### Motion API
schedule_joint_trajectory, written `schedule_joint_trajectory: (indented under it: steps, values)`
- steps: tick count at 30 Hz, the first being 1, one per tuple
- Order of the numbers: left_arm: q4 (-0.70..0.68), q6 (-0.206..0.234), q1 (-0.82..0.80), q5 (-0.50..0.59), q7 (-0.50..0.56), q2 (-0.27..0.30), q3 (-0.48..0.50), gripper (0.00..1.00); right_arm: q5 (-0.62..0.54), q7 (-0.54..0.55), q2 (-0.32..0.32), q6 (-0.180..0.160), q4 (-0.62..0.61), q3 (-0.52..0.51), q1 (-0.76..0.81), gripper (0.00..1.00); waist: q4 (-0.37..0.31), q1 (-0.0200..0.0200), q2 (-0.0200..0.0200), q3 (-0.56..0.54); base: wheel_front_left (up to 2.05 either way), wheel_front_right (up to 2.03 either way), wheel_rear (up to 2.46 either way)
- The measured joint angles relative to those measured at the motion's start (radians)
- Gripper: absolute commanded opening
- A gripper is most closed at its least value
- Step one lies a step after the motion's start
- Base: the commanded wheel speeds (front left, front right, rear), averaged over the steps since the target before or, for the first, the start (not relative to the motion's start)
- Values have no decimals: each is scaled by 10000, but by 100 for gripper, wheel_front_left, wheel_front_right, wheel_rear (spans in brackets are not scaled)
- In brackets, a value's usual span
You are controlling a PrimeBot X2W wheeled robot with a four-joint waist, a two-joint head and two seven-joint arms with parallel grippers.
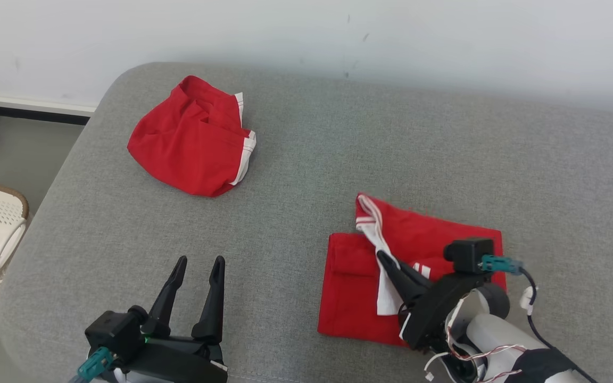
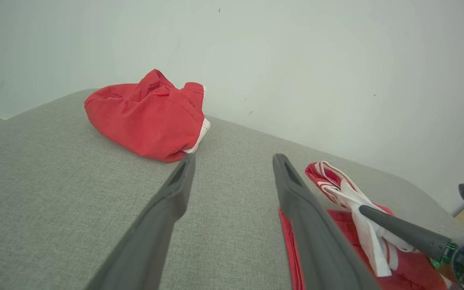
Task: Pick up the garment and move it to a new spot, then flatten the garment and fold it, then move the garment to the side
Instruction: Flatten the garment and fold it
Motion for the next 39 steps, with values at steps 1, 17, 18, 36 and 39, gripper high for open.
schedule_joint_trajectory:
  steps: [1, 17, 18, 36, 39]
  values:
    - [6, 0, -1, 0, 0, -6, -2, 100, 0, 88, 35, -4, 59, 73, 1, 0, 12, 0, 0, 6, 0, 0, 0]
    - [115, -4, -32, 0, 0, -42, 0, 100, 0, 447, 848, 12, 713, 439, -206, 100, 133, 0, 0, 11, 0, 0, 0]
    - [128, -4, -32, 0, 0, -44, 2, 100, 0, 508, 913, 12, 732, 485, -206, 100, 136, 0, 0, 5, 0, 0, 0]
    - [77, 0, 46, 0, 0, 10, 324, 100, 236, -357, 1014, 276, -136, 368, 66, 100, -284, 0, 0, -188, 0, 0, 0]
    - [8, 13, 113, 2, 0, 27, 408, 100, 288, -675, 694, 276, -520, 230, 328, 100, -434, 0, 0, -217, 0, 0, 0]
